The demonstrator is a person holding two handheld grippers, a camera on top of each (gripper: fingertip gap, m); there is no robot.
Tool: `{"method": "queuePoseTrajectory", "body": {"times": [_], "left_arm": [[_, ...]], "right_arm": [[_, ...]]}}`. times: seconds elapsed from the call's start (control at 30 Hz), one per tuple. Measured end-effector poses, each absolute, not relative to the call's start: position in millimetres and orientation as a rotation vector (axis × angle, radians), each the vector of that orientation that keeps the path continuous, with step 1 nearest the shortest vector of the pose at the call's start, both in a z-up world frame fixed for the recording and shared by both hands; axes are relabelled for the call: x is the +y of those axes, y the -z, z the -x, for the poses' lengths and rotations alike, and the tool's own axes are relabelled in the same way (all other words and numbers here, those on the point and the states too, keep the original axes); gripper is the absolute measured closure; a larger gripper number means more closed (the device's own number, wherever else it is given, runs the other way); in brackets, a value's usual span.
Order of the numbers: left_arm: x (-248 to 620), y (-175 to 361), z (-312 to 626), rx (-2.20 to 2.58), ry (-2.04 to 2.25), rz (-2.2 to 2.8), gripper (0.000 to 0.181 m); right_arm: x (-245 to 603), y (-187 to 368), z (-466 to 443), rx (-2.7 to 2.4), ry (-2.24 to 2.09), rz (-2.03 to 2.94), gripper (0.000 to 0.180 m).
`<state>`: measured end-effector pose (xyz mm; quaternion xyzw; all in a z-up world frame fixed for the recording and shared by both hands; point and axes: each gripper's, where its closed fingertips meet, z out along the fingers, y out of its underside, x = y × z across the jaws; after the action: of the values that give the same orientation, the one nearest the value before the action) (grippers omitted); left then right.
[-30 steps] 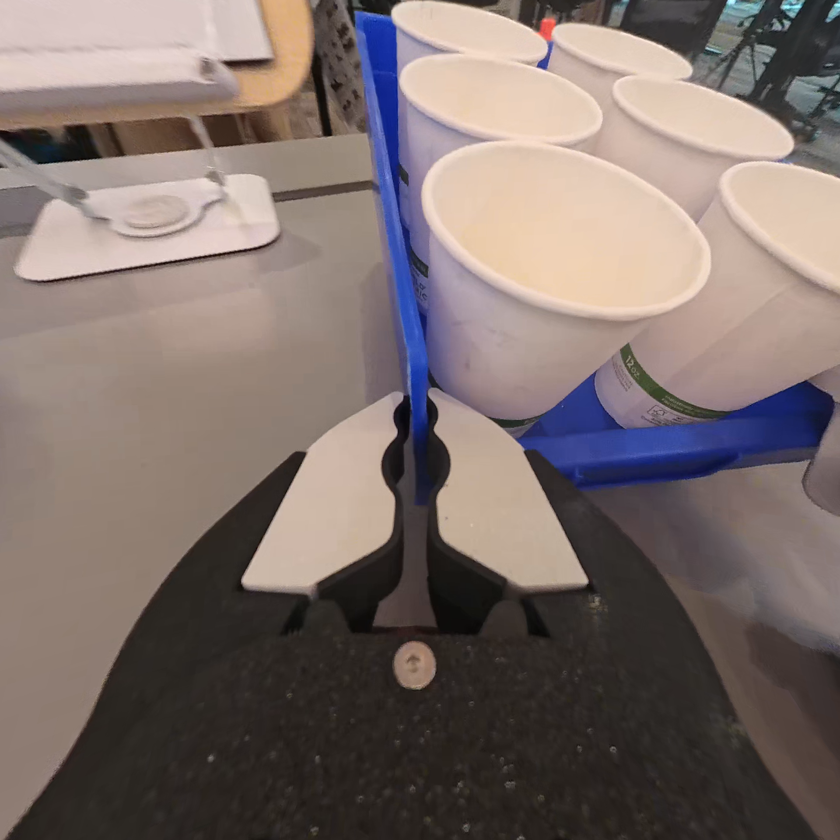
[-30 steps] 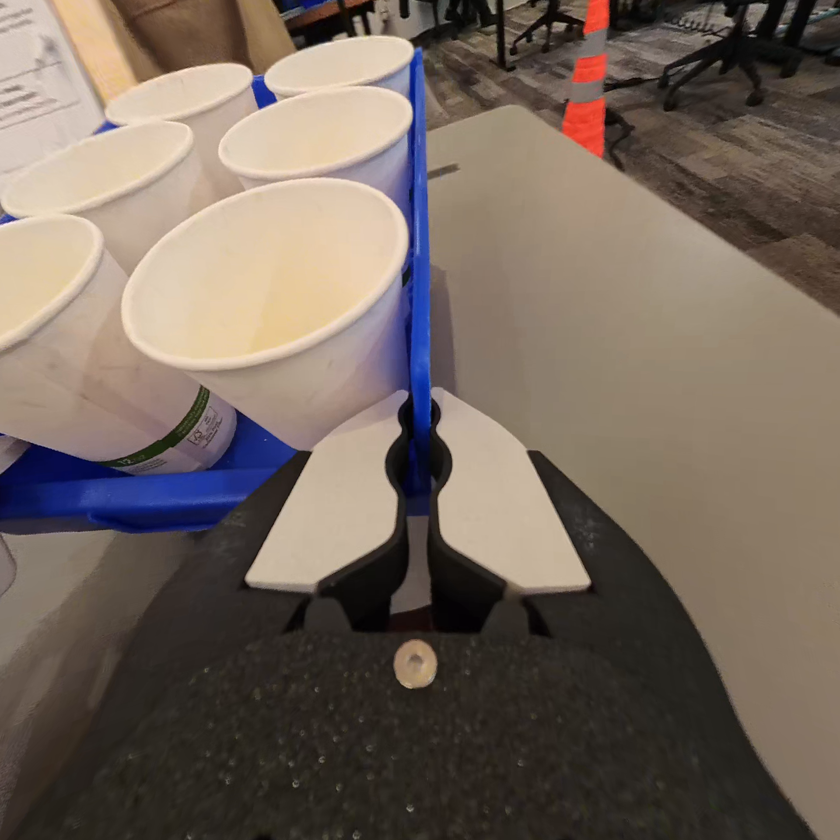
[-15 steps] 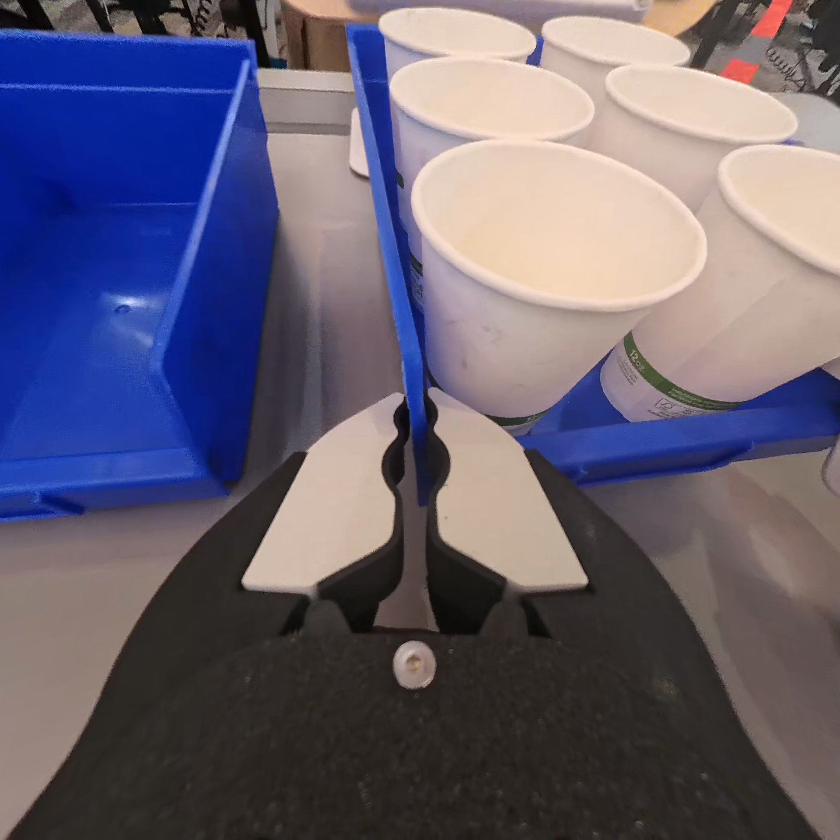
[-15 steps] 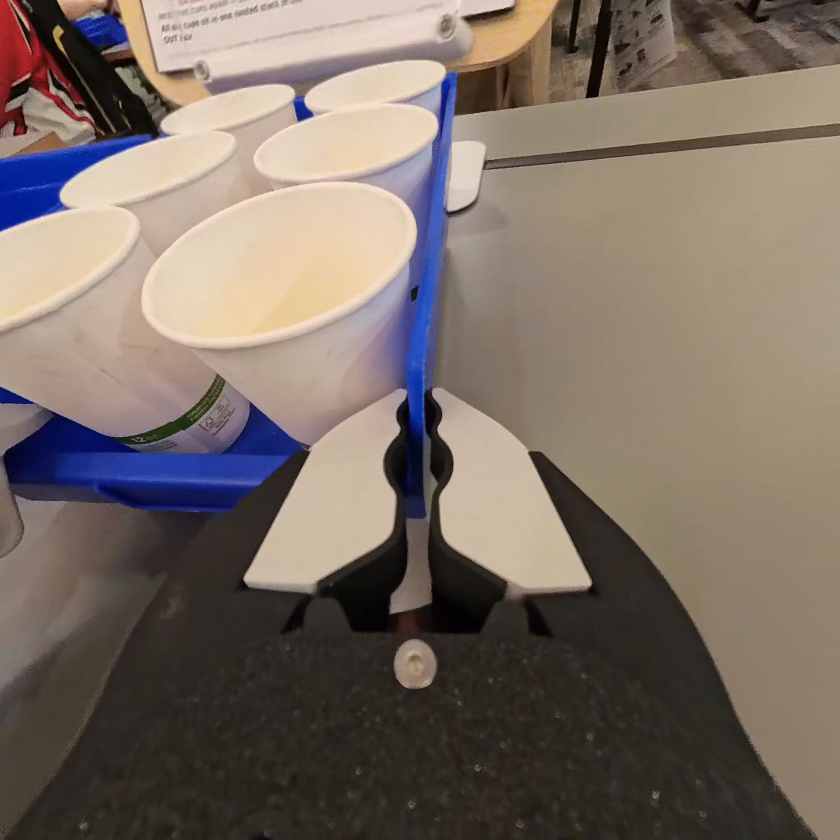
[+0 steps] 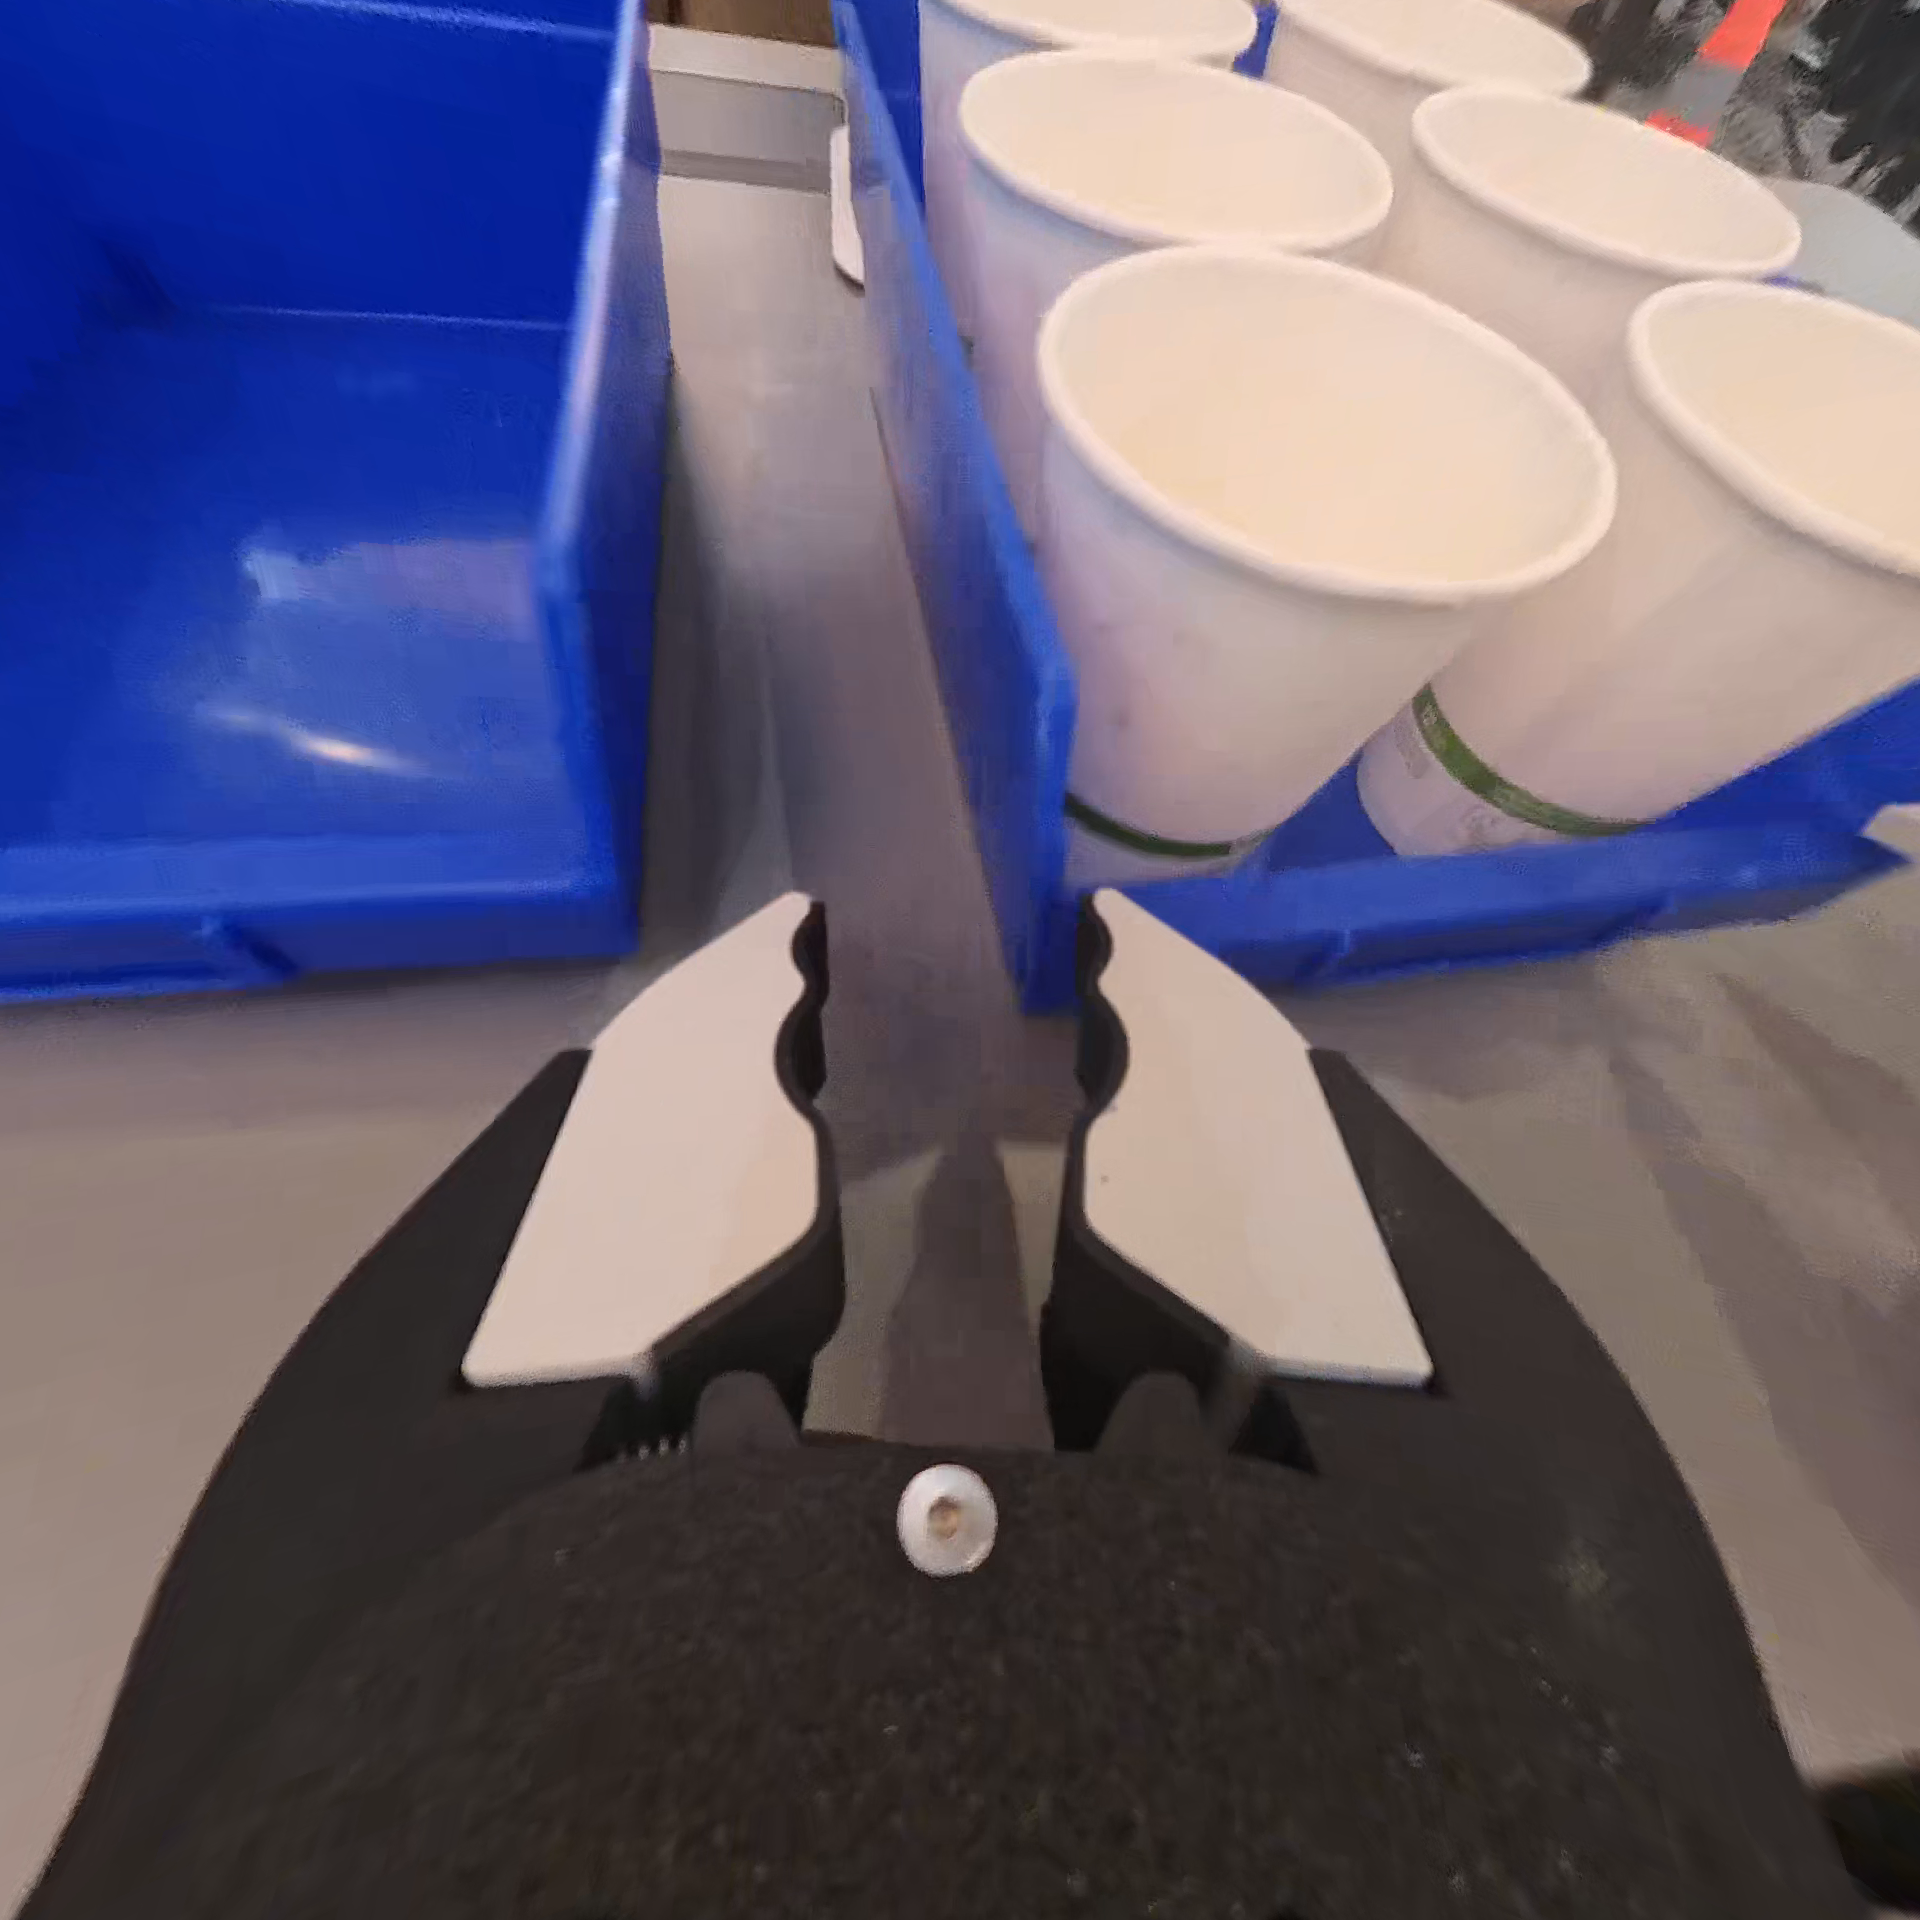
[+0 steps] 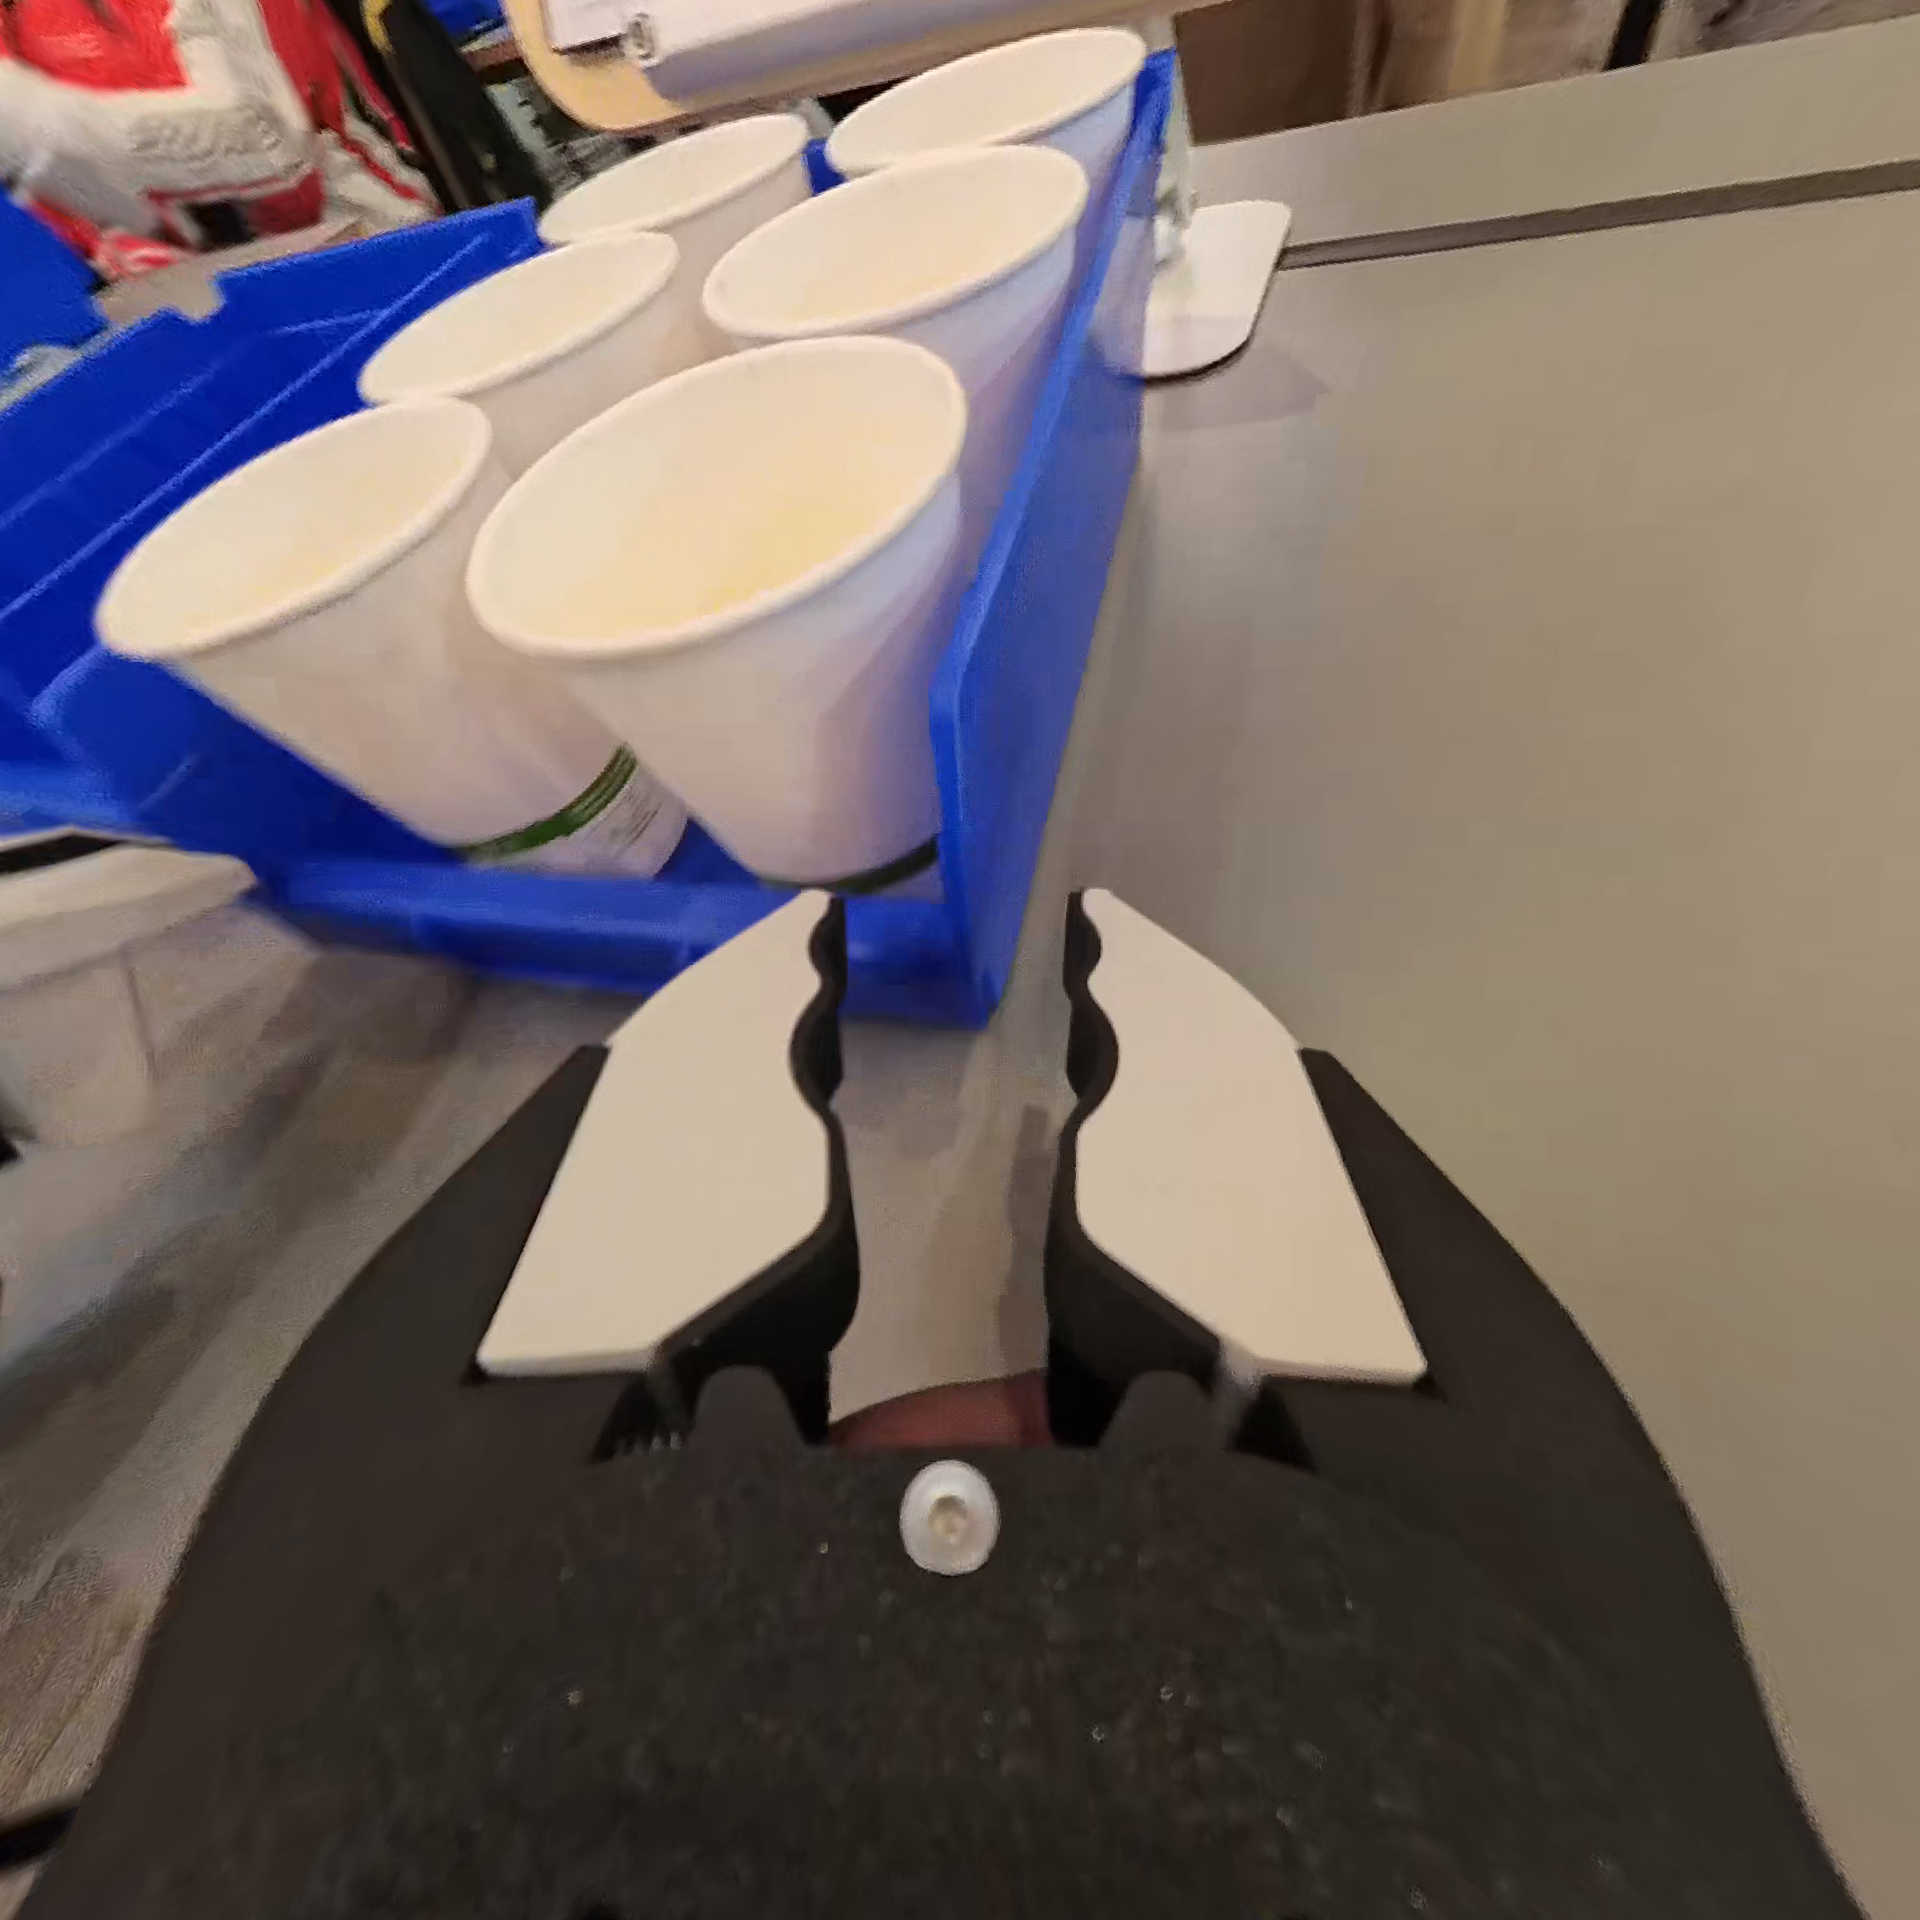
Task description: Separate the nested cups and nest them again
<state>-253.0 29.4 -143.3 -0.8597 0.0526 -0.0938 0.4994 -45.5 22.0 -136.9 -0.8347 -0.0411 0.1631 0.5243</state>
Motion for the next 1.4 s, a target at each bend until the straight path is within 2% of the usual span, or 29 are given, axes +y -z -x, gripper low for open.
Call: {"method": "queuePoseTrajectory", "body": {"times": [0.2,0.3,0.43,0.5,0.6,0.67,0.9,1.0,1.1,1.13,1.17,1.23,1.3,1.37,1.4], "left_arm": [[-17,116,365,-0.041,0.161,2.059,0.135],[2,106,441,-0.15,0.096,2.031,0.131],[50,120,503,-0.191,0.056,2.089,0.12],[71,128,504,-0.215,0.205,2.106,0.119],[92,138,513,-0.254,0.226,2.112,0.131],[94,136,509,-0.245,0.253,2.085,0.174],[35,136,486,-0.232,0.088,2.076,0.177],[-8,136,477,-0.289,0.049,2.059,0.177],[-47,136,467,-0.35,0.026,2.036,0.177],[-58,136,464,-0.363,0.015,2.03,0.177],[-69,136,462,-0.369,-0.008,2.025,0.177],[-87,136,461,-0.366,-0.081,2.012,0.177],[-99,135,463,-0.373,-0.119,2.0,0.178],[-106,135,464,-0.393,-0.097,1.99,0.177],[-107,135,466,-0.394,-0.093,1.988,0.178]], "right_arm": [[-36,138,22,-0.266,-0.365,1.991,0.148],[-47,150,19,-0.279,-0.374,2.04,0.15],[-45,151,40,-0.326,-0.494,2.065,0.151],[-42,143,52,-0.363,-0.511,2.04,0.15],[-40,134,74,-0.433,-0.514,2.005,0.151],[-42,133,93,-0.48,-0.533,1.999,0.151],[-36,138,177,-0.581,-0.548,1.989,0.157],[-26,140,215,-0.582,-0.57,1.983,0.146],[-20,136,248,-0.589,-0.615,1.939,0.143],[-20,134,256,-0.588,-0.638,1.925,0.162],[-18,134,259,-0.567,-0.628,1.923,0.173],[-14,133,264,-0.557,-0.616,1.92,0.175],[-20,131,267,-0.578,-0.683,1.934,0.171],[-29,126,262,-0.58,-0.752,1.929,0.151],[-36,124,261,-0.587,-0.793,1.924,0.147]]}}
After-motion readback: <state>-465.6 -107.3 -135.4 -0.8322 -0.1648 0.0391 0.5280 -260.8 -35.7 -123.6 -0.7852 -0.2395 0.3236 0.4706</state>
